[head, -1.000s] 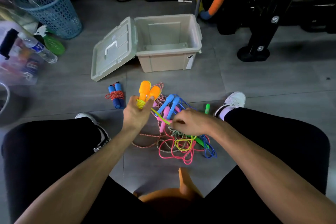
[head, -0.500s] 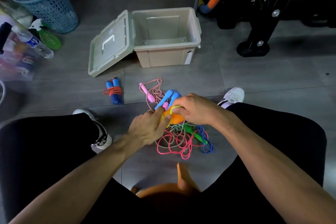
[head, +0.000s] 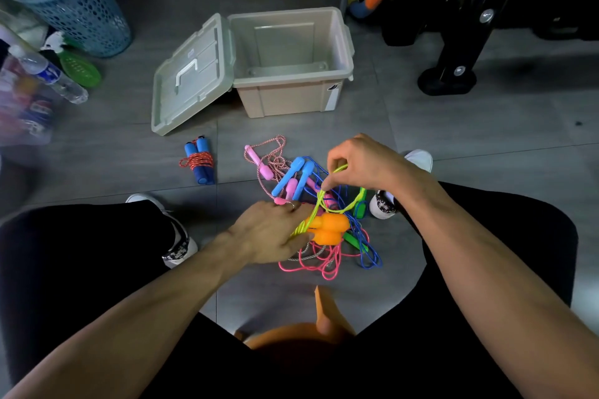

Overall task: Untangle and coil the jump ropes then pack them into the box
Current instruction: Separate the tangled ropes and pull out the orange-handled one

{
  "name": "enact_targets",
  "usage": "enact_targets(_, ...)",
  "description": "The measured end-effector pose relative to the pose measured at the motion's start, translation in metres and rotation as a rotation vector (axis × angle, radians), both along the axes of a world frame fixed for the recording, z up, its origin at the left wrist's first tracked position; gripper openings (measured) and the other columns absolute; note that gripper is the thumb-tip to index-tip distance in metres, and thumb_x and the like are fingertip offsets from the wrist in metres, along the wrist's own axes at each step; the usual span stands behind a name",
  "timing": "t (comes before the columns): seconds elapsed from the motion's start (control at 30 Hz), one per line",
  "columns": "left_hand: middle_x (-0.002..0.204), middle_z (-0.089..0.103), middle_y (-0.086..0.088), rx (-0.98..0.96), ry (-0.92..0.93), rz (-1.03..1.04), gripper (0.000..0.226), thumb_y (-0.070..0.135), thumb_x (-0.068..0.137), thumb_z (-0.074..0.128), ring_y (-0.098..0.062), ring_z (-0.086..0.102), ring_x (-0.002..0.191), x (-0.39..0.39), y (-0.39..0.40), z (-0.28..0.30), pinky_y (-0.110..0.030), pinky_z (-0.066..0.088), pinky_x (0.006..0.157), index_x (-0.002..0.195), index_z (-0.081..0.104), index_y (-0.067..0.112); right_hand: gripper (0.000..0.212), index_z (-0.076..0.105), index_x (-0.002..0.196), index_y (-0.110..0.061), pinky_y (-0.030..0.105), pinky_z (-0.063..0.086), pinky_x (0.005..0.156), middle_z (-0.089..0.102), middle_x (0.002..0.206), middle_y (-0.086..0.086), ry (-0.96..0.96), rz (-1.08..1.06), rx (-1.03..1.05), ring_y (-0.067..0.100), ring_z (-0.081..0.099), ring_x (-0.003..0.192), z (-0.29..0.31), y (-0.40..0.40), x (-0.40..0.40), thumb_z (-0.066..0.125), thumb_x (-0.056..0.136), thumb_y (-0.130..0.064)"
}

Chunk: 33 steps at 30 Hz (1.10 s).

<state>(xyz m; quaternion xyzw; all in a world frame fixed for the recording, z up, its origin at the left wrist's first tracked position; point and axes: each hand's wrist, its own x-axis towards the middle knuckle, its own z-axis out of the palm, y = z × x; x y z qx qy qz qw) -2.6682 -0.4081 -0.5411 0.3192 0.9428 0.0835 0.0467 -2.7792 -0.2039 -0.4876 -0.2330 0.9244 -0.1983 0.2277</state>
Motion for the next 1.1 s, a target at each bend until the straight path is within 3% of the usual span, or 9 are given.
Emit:
enact_targets(0.17,0.072,0.058,-0.004,0.385,-0.144,0.128,0.039,0.049,0.091,0.042,-0.021,0.053,0.057,-0.002,-0.014,0.003,-0.029,0.040,0.051,0.111,0.053,0.018,0.036,0.072,0.073,-0.015,0.031,0.044,0.061,0.066,0.068,0.001,-0.065,-0.076,-0.102,0.017,0.057,0.065,-0.022,0.013,-0.010,0.080,0.072,-0.050)
enact_targets(0.27,0.069,0.052,-0.012,0.899,-0.394,0.456,0.026,0.039,0.086,0.052,-0.021,0.051,0.060,-0.010,-0.014,0.015,-0.031,0.038,0.054,0.094,0.056,0.015,0.044,0.073,0.073,-0.007,0.021,0.032,0.051,0.059,0.057,0.006,-0.068,-0.122,-0.213,0.010,0.045,0.054,-0.030,0.019,-0.010,0.071,0.081,-0.051)
enact_targets(0.37,0.060,0.046,-0.003,1.304,-0.606,0.812,0.018,0.028,0.080,0.053,-0.012,0.042,0.047,-0.014,-0.005,0.027,-0.021,0.030,0.043,0.083,0.055,0.010,0.042,0.061,0.055,-0.021,0.019,0.026,0.046,0.040,0.040,-0.008,-0.111,-0.159,-0.252,0.007,0.036,0.043,-0.034,0.019,-0.005,0.065,0.089,-0.046)
enact_targets(0.5,0.066,0.042,-0.008,1.437,-0.770,1.104,0.022,0.037,0.083,0.053,-0.013,0.028,0.042,-0.018,0.001,0.030,-0.023,0.018,0.046,0.081,0.050,0.016,0.040,0.055,0.059,-0.024,0.020,0.032,0.053,0.046,0.048,-0.008,-0.159,-0.065,-0.183,0.004,0.043,0.050,-0.045,0.009,0.006,0.057,0.096,-0.038)
enact_targets(0.6,0.062,0.039,-0.002,1.288,-0.762,1.039,0.016,0.022,0.076,0.063,-0.013,0.028,0.045,-0.024,-0.001,0.032,-0.024,0.020,0.046,0.084,0.051,0.016,0.038,0.053,0.065,-0.023,0.034,0.041,0.065,0.050,0.064,-0.003,-0.193,-0.009,-0.078,0.018,0.049,0.066,-0.048,-0.001,0.015,0.051,0.099,-0.038)
enact_targets(0.7,0.048,0.045,0.011,0.873,-0.553,1.013,0.019,0.005,0.077,0.064,-0.007,0.038,0.041,-0.030,-0.003,0.030,-0.025,0.033,0.046,0.076,0.051,0.020,0.044,0.043,0.060,-0.028,0.037,0.039,0.066,0.048,0.067,0.003,-0.222,0.053,0.019,0.025,0.049,0.070,-0.032,-0.012,0.027,0.040,0.103,-0.038)
enact_targets(0.87,0.085,0.057,-0.007,0.053,-0.314,0.953,0.038,0.022,0.079,0.061,-0.032,0.060,0.076,-0.023,-0.016,0.008,-0.036,0.046,0.063,0.109,0.039,0.014,0.041,0.038,0.064,-0.021,0.034,0.030,0.057,0.040,0.063,-0.002,-0.086,0.197,0.112,0.019,0.041,0.058,0.000,-0.031,0.046,0.040,0.102,-0.034)
enact_targets(0.97,0.097,0.063,-0.010,-0.199,-0.249,0.802,0.042,0.019,0.080,0.060,-0.034,0.065,0.083,-0.019,-0.015,-0.002,-0.034,0.042,0.061,0.116,0.038,0.013,0.041,0.035,0.062,-0.022,0.034,0.031,0.055,0.033,0.060,-0.006,0.026,0.266,0.127,0.013,0.034,0.053,0.013,-0.033,0.051,0.046,0.100,-0.032)
enact_targets(1.1,0.103,0.061,-0.007,-0.382,-0.138,0.497,0.060,0.021,0.085,0.057,-0.031,0.067,0.085,-0.012,0.000,-0.012,-0.033,0.041,0.061,0.138,0.030,0.018,0.021,0.047,0.081,-0.021,0.032,0.031,0.062,0.034,0.066,-0.004,0.098,0.272,0.123,0.021,0.037,0.069,0.018,-0.033,0.041,0.048,0.098,-0.032)
